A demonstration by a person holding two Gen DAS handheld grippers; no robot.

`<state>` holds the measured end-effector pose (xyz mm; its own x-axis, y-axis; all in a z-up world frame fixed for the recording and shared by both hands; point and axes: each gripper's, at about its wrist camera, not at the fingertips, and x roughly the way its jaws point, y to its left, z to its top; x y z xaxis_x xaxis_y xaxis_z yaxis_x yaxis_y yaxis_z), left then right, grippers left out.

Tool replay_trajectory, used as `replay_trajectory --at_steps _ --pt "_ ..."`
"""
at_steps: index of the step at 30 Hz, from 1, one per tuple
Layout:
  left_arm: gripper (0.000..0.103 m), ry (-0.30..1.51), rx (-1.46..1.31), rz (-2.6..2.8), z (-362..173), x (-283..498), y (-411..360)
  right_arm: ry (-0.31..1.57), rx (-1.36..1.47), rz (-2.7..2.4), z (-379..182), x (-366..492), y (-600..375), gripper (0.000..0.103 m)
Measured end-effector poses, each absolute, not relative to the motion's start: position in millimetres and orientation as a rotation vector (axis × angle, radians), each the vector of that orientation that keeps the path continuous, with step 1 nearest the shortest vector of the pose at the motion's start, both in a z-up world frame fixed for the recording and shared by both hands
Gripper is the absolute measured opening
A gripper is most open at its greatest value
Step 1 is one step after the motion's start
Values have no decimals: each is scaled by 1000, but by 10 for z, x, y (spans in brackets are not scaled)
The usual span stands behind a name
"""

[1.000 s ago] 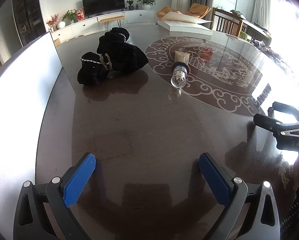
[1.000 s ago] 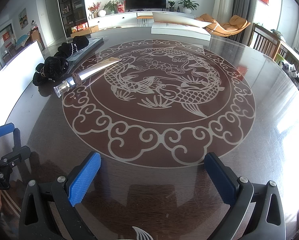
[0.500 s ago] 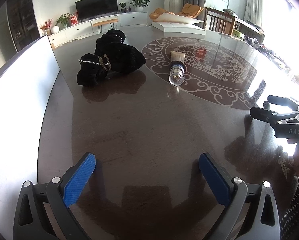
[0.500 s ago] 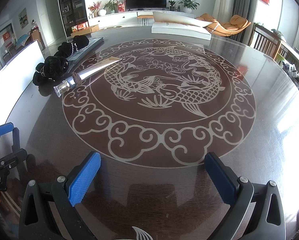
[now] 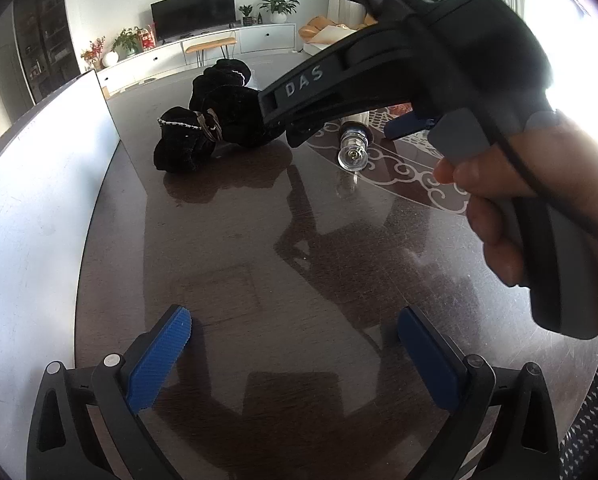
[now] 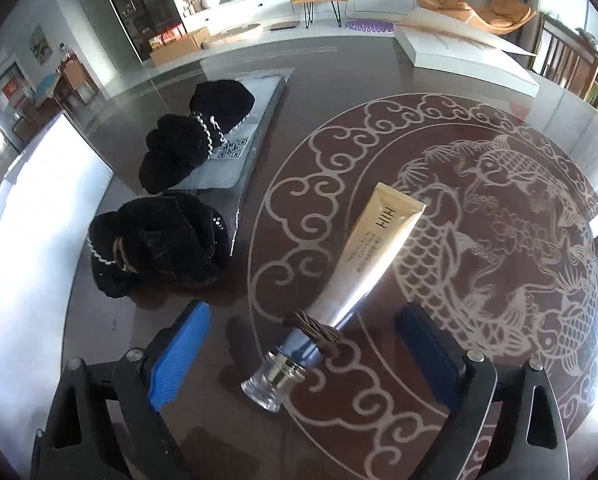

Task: Organize objects
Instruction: 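Close the right gripper around the cord-wrapped neck of the gold tube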

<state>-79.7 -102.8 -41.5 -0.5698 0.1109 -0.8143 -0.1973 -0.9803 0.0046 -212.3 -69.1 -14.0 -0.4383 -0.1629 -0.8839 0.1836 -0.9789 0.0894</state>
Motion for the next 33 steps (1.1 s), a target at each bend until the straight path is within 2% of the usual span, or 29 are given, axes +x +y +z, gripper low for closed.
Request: replay_trajectory --at_steps 1,3,5,19,33 --pt "103 142 -1357 2635 -415 -797 -1027 81 1519 -2526 -143 -2106 -731 81" --pt "103 142 -1357 2634 -422 -795 -1025 150 1461 -2563 -125 -2018 -725 44" --pt "103 142 -1357 2634 -424 -796 -1021 171 1423 -2573 -118 -1928 -619 29" --pt "103 140 -1357 2634 -428 -797 -1018 189 1279 -2600 -115 -1167 446 29" --pt "103 140 -1357 2633 -428 -796 -1019 179 1248 -2617 -118 -1162 484 30"
